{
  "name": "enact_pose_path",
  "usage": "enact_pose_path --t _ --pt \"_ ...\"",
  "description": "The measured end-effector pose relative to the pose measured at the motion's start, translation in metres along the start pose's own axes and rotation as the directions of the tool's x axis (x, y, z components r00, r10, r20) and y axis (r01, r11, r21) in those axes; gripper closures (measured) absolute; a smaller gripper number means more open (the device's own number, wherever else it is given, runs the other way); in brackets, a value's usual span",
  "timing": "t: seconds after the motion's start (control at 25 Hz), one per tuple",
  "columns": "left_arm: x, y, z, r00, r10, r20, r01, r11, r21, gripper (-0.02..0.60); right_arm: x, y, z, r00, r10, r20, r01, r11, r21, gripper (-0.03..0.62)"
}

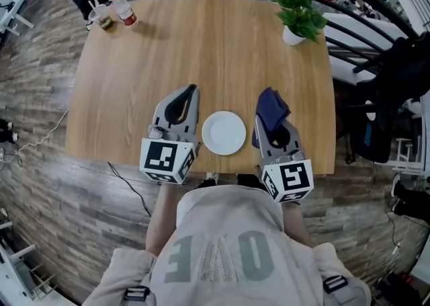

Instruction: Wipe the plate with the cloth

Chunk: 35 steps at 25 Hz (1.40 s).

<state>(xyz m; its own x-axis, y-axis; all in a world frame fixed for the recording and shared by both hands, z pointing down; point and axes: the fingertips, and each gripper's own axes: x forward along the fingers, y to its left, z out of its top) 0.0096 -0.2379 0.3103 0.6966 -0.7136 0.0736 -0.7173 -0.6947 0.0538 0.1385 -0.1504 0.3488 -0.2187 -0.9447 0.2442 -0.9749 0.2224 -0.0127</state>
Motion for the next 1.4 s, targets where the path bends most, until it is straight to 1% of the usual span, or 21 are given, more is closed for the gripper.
enact_pose_path --t 0.12,0.24,0.28,0.32,0.36,0.4,0.48,0.52,0.56,0.6,0.68,0.72,0.8,0.92,1.0,1.16,1.2,1.24,1.32,1.36,1.4 --pt "0.005 0.011 -0.026 0.996 0.025 -0.084 -0.038 0.987 -0.159 0.574 0.01 -0.009 -0.002 0.999 0.029 -0.015 -0.029 0.999 0.019 0.537" --pt "0.004 0.016 -0.056 0.991 0.028 -0.134 -0.068 0.951 -0.302 0.574 0.014 -0.011 -0.004 0.996 0.085 -0.017 -0.085 0.996 0.032 0.537" --pt "0.005 0.016 -0.068 0.987 0.023 -0.159 -0.077 0.936 -0.343 0.555 0.015 -0.011 -0.004 0.994 0.111 -0.011 -0.111 0.993 0.036 0.537" --pt "0.007 0.016 -0.082 0.981 0.019 -0.192 -0.091 0.923 -0.373 0.501 0.017 -0.01 -0.005 0.991 0.136 -0.006 -0.135 0.99 0.039 0.537" --pt "0.009 0.016 -0.098 0.973 0.013 -0.232 -0.106 0.914 -0.393 0.446 0.018 -0.01 -0.006 0.988 0.156 -0.005 -0.156 0.987 0.04 0.537" --pt "0.009 0.015 -0.115 0.961 0.001 -0.277 -0.117 0.906 -0.406 0.43 0.02 -0.009 -0.008 0.985 0.173 -0.01 -0.172 0.984 0.035 0.537" --pt "0.002 0.009 -0.15 0.929 -0.041 -0.369 -0.134 0.89 -0.436 0.423 0.022 -0.003 -0.014 0.979 0.203 -0.032 -0.203 0.979 0.01 0.537" --pt "-0.004 0.005 -0.166 0.912 -0.065 -0.406 -0.145 0.873 -0.466 0.423 0.023 0.001 -0.017 0.975 0.217 -0.046 -0.218 0.976 -0.005 0.537" --pt "-0.011 0.002 -0.18 0.897 -0.088 -0.434 -0.162 0.847 -0.507 0.422 0.023 0.004 -0.02 0.971 0.23 -0.059 -0.231 0.973 -0.016 0.537" --pt "-0.018 -0.001 -0.192 0.885 -0.107 -0.453 -0.186 0.811 -0.555 0.422 0.024 0.007 -0.023 0.968 0.241 -0.071 -0.243 0.97 -0.023 0.537" --pt "-0.031 -0.006 -0.215 0.868 -0.125 -0.481 -0.251 0.725 -0.642 0.422 0.025 0.011 -0.031 0.961 0.26 -0.094 -0.263 0.964 -0.025 0.537" --pt "-0.038 -0.008 -0.225 0.86 -0.128 -0.494 -0.285 0.683 -0.672 0.422 0.026 0.012 -0.035 0.958 0.269 -0.104 -0.273 0.962 -0.024 0.537" --pt "-0.049 -0.011 -0.245 0.843 -0.124 -0.523 -0.348 0.615 -0.708 0.423 0.026 0.014 -0.041 0.951 0.285 -0.12 -0.289 0.957 -0.019 0.537" --pt "-0.059 -0.02 -0.264 0.831 -0.141 -0.538 -0.394 0.533 -0.749 0.423 0.027 0.015 -0.047 0.942 0.306 -0.135 -0.309 0.951 -0.005 0.537" --pt "-0.061 -0.028 -0.269 0.83 -0.167 -0.532 -0.394 0.5 -0.772 0.423 0.029 0.016 -0.05 0.939 0.314 -0.143 -0.317 0.948 0.003 0.537" --pt "-0.059 -0.039 -0.272 0.837 -0.202 -0.509 -0.38 0.454 -0.806 0.423 0.033 0.018 -0.052 0.935 0.319 -0.153 -0.322 0.947 0.004 0.537" --pt "-0.057 -0.04 -0.272 0.837 -0.209 -0.505 -0.375 0.454 -0.808 0.423 0.034 0.019 -0.053 0.934 0.321 -0.156 -0.324 0.946 0.005 0.537" --pt "-0.055 -0.04 -0.272 0.834 -0.212 -0.509 -0.372 0.465 -0.803 0.425 0.035 0.019 -0.054 0.932 0.324 -0.161 -0.327 0.945 0.005 0.537" --pt "-0.053 -0.039 -0.274 0.819 -0.203 -0.537 -0.382 0.506 -0.774 0.44 0.039 0.02 -0.057 0.928 0.329 -0.176 -0.335 0.942 -0.006 0.537" --pt "-0.053 -0.039 -0.277 0.808 -0.196 -0.556 -0.393 0.522 -0.757 0.463 0.041 0.02 -0.06 0.926 0.33 -0.185 -0.339 0.94 -0.02 0.537" --pt "-0.054 -0.038 -0.279 0.798 -0.192 -0.571 -0.404 0.532 -0.744 0.499 0.043 0.02 -0.062 0.923 0.33 -0.197 -0.344 0.938 -0.04 0.537"
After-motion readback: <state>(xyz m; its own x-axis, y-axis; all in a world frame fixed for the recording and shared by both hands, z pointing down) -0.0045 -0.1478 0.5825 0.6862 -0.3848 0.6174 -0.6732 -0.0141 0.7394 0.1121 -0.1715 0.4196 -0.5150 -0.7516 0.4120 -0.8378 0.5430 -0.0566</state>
